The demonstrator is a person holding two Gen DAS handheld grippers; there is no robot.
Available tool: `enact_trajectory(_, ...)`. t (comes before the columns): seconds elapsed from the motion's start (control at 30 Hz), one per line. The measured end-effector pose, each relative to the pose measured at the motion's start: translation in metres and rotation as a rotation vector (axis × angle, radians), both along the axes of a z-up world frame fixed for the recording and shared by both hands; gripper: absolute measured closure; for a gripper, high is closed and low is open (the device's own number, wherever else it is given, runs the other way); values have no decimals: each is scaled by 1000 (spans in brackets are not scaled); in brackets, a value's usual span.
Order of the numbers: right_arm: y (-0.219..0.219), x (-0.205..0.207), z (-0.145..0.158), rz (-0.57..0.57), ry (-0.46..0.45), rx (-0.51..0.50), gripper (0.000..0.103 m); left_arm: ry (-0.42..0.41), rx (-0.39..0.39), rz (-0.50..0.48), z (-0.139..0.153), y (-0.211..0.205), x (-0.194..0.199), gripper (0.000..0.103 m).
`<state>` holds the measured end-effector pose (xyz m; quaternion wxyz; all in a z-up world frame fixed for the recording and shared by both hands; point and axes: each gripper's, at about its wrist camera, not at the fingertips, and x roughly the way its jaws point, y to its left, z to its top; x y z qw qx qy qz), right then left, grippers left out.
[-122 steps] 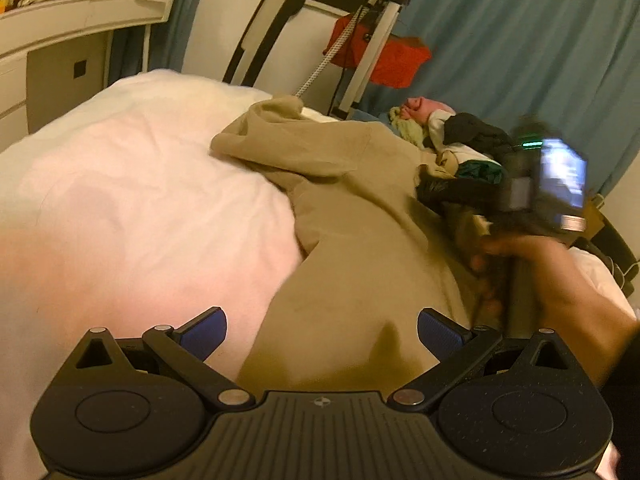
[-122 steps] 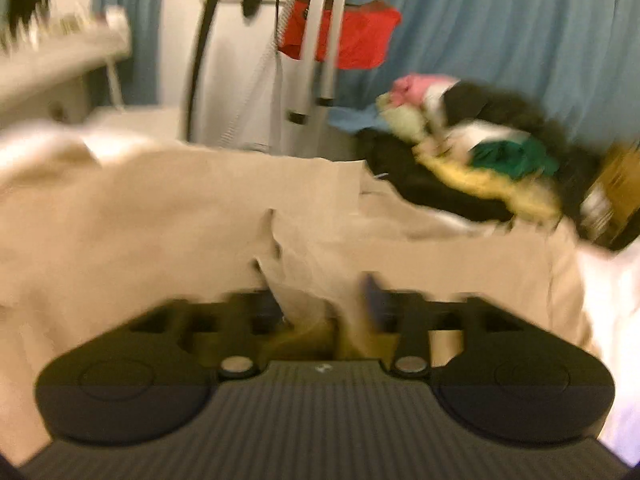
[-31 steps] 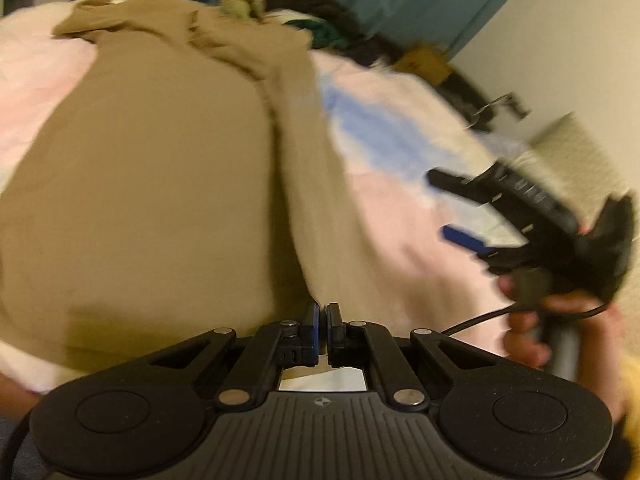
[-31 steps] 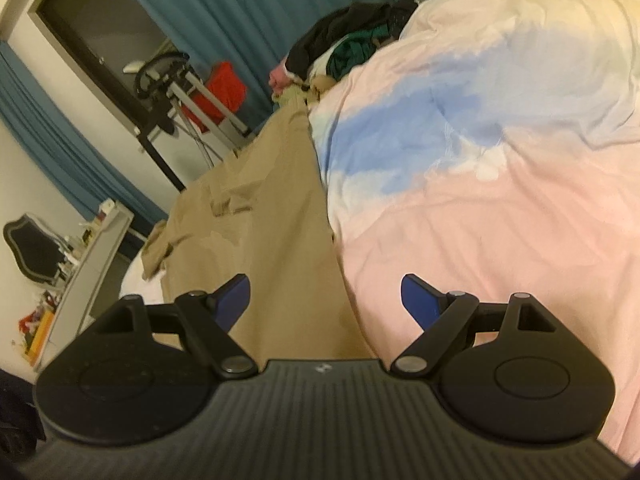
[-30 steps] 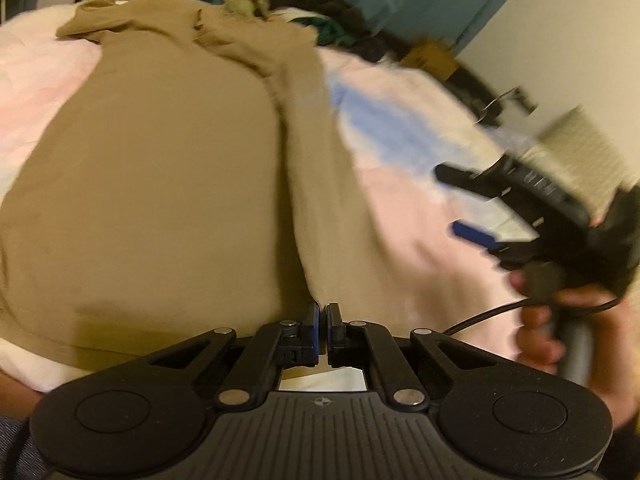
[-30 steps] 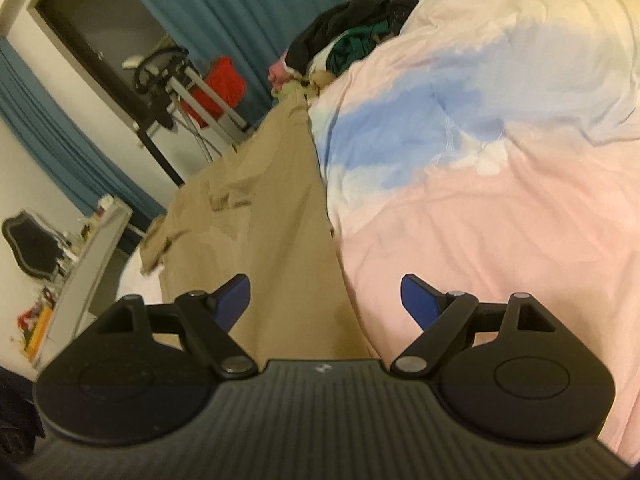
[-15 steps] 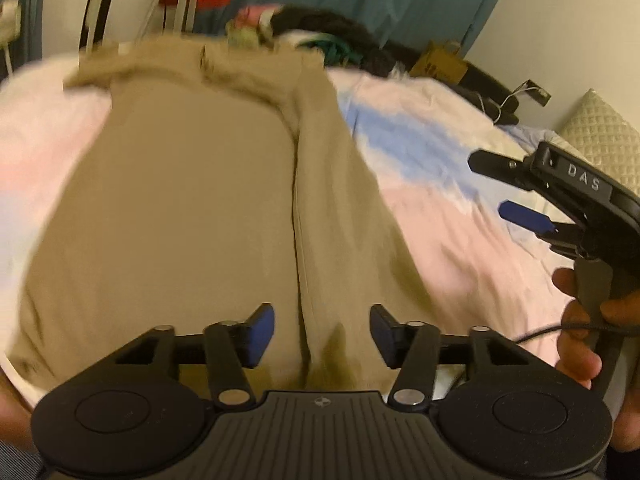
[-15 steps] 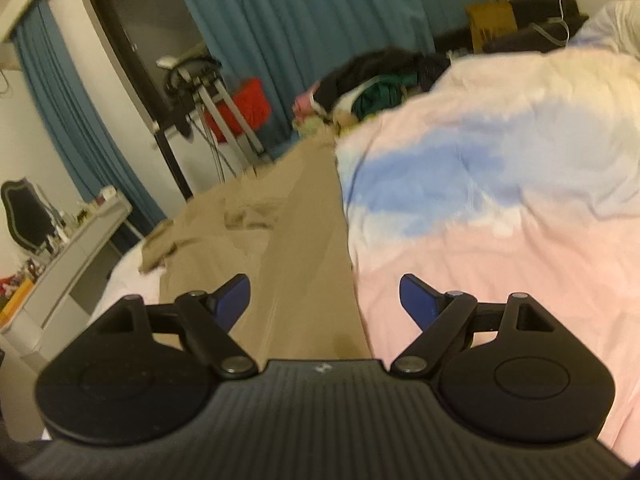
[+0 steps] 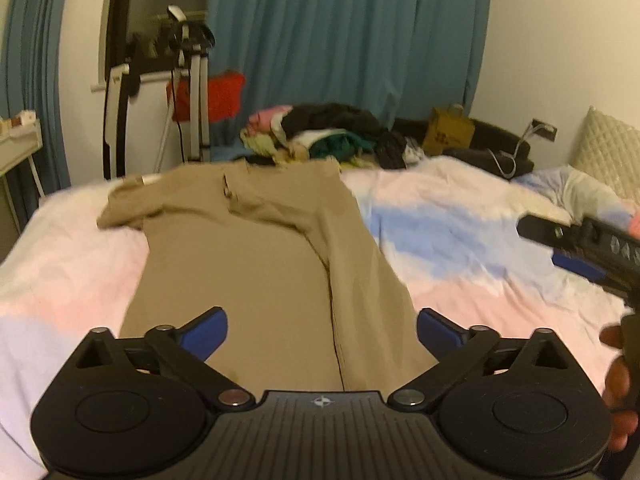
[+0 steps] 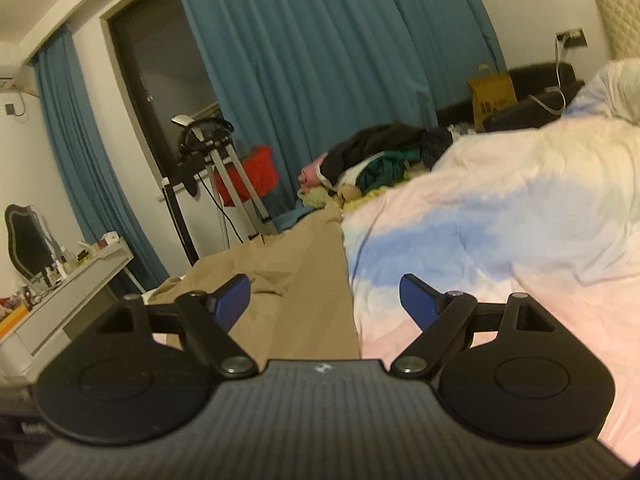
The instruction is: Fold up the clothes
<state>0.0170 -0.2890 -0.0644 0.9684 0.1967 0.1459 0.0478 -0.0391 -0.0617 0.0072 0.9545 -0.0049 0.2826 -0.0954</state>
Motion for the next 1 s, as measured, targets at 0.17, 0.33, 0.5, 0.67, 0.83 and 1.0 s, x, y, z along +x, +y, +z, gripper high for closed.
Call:
enact_trajectory(0.17, 9, -5, 5, -5, -56, -41, 19, -29, -17, -7, 9, -10, 24, 0)
enact_trajectory(0.33, 16, -7, 4, -16, -79, -75, 19, -37, -43, -16, 9, -18, 49, 0)
enact_trajectory(0.5, 23, -8, 2, -31, -80, -98, 19, -39, -29, -8, -6, -8, 55, 0)
enact_trajectory(0.67, 32, -3, -5, -33, -61, -108, 19, -26, -55, 48, -15, 16, 51, 0)
enact_trajectory(0.83, 46, 25, -4, 25, 21, -139, 19, -52, -142, 87, 1, 49, 42, 0)
enact_trajectory(1.0, 97, 93, 10, 168, 111, -215, 19, -115, -138, 115, 17, 81, 36, 0)
